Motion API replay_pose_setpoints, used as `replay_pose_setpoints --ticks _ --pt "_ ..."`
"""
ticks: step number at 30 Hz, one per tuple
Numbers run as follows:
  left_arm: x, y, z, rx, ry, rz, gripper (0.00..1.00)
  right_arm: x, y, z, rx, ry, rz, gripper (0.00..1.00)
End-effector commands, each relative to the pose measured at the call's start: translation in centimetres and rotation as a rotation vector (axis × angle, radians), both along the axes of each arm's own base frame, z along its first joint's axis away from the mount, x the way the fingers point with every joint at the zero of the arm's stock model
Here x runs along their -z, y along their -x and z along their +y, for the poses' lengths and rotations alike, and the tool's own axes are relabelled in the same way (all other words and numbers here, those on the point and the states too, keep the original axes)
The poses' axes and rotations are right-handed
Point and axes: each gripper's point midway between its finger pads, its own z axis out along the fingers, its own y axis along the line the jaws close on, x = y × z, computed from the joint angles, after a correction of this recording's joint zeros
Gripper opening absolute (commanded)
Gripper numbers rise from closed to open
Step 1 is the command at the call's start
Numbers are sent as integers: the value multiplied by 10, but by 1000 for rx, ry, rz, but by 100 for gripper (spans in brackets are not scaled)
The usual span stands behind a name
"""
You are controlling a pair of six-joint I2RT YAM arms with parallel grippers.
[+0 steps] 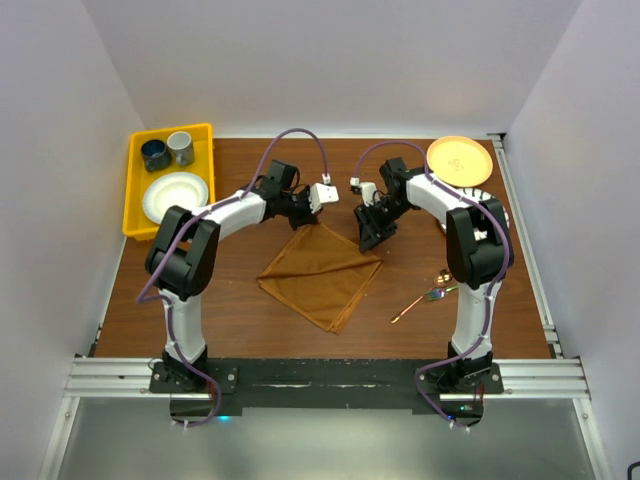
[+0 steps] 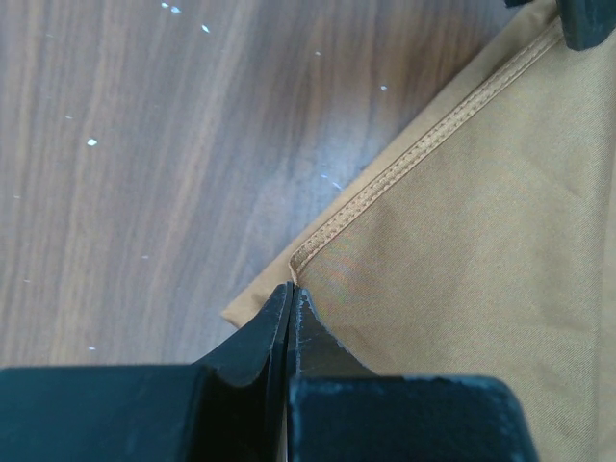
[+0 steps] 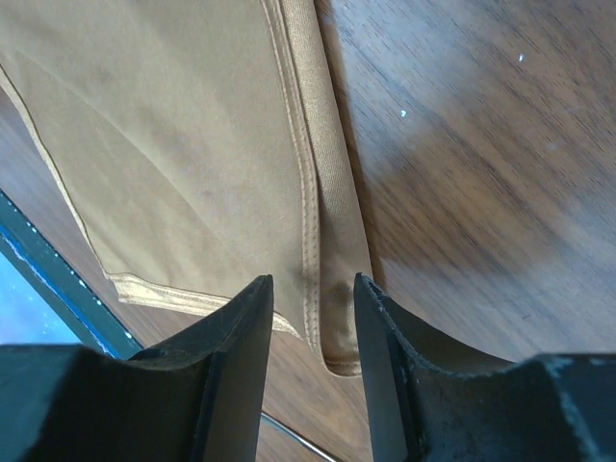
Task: Fold the napkin into a case and place the utensils inside
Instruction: Fold the top corner of the square-folded napkin at the center of the board.
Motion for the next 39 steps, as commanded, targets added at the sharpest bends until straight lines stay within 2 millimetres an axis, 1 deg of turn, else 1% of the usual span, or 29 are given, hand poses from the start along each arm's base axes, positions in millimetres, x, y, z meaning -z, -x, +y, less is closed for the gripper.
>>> replay_pose_setpoints --ticks 1,5,12,14,16,18,22,23,24,25,26,28,29,30,31,32,33,34,35,36,37,38,39 --pt "-16 -21 -4 5 23 -62 0 2 -2 -3 -11 4 -11 43" --pt "-18 -24 -5 8 22 -73 0 2 -1 -2 -12 4 -11 42" --pt "-9 -21 -3 10 10 -60 0 0 0 -2 -15 3 -11 42" --pt "-9 -23 -4 5 11 -63 0 -2 0 -2 -19 2 -13 45" --pt "-7 -26 -4 2 9 -66 0 -6 0 -3 -19 3 -19 50" --pt "-5 -27 -4 2 7 -67 0 -11 -1 -4 -19 8 -30 52" --pt "-5 -26 -4 9 5 -67 0 -28 -8 -3 -21 1 -74 63" --pt "-7 -26 -4 11 2 -74 3 -33 -8 -2 -26 -4 -81 65" --pt "-14 -28 -4 8 7 -93 4 -38 -10 -1 -26 -12 -95 66" --pt "-17 -31 -2 -3 2 -108 5 -44 -13 -1 -25 -18 -109 70" --pt "-21 -33 -2 -8 3 -121 8 -52 -14 1 -27 -30 -131 73" --pt "-37 -43 1 -36 9 -166 14 -64 -19 4 -25 -44 -166 77" --pt "-42 -47 2 -50 18 -176 21 -73 -22 5 -21 -57 -194 81" --pt "-54 -54 6 -72 35 -194 28 -79 -25 5 -12 -62 -214 82" --pt "-67 -59 7 -101 66 -192 40 -87 -28 7 -9 -73 -241 83" --pt "-76 -60 8 -115 86 -190 46 -94 -33 9 -3 -83 -276 84" --pt "-95 -63 15 -136 114 -207 52 -108 -38 7 10 -81 -332 95" --pt "-102 -58 15 -150 143 -185 56 -114 -39 6 27 -83 -353 96" --pt "-111 -55 19 -163 164 -182 90 -123 -48 8 34 -98 -410 98" --pt "-130 -49 27 -179 195 -197 99 -141 -49 6 45 -106 -474 98" --pt "-139 -41 27 -198 249 -154 100 -144 -50 6 61 -110 -495 98" --pt "-149 -39 33 -227 278 -157 100 -158 -60 8 73 -136 -570 98" --pt "-164 -29 38 -239 303 -165 100 -165 -61 9 80 -151 -596 98"
